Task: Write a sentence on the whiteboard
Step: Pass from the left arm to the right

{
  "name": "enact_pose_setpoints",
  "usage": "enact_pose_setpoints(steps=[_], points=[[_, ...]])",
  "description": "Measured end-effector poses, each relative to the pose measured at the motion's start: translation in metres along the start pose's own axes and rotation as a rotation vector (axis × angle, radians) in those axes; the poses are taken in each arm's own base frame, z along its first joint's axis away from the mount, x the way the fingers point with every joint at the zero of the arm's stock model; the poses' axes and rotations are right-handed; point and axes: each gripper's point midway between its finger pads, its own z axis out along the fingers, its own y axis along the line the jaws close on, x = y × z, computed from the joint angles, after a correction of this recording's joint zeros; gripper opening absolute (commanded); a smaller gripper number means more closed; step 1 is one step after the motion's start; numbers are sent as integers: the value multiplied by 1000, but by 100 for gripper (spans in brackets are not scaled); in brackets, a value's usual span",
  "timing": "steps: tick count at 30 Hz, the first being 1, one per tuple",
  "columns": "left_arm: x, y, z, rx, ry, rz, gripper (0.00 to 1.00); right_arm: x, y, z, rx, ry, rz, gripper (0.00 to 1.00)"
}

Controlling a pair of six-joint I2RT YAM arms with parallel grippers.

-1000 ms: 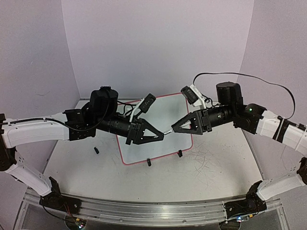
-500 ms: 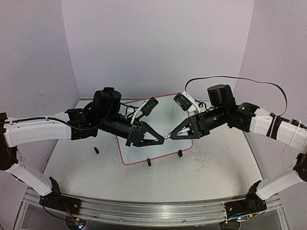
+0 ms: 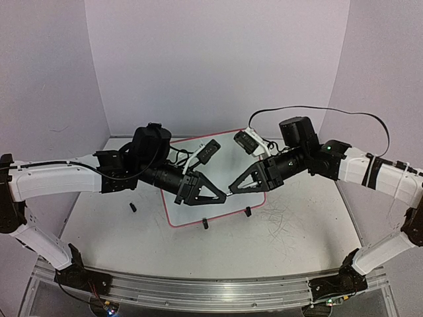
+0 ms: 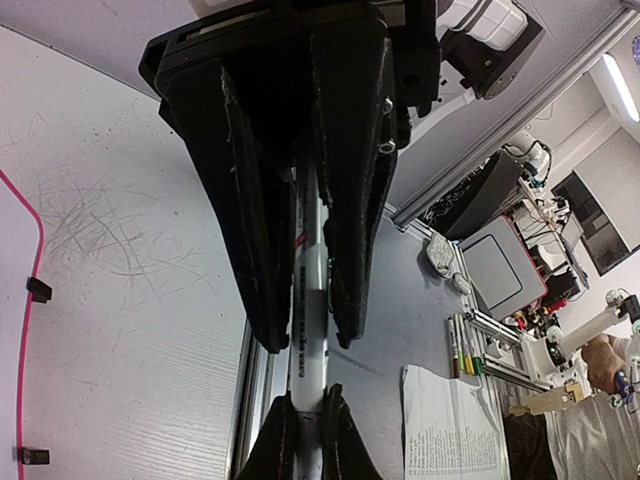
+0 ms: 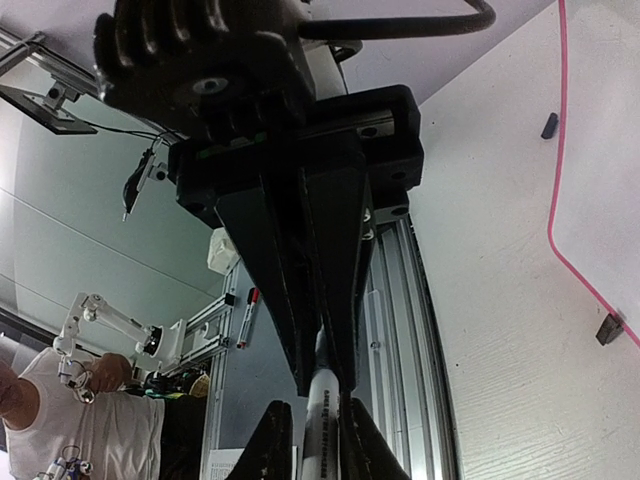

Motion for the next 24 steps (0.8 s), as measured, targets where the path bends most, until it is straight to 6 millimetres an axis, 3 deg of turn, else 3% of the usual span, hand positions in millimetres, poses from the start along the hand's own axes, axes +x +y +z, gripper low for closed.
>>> enact_pose_setpoints(steps=[5,9,15,20,24], points=[[4,2,0,-6,14,-15,0,3,-4,3,3,12,14,17],[6,2,0,-8,22,-23,0,4,-5,5,6,19,15,7],[7,3,0,-11,27,-29,0,5,-5,6,11,23,7,18],[8,3,0,-11,28,-29,0,6,-5,6,8,25,0,17],[8,3,0,-11,29,-29,0,8,-4,6,6,31,-16,8]])
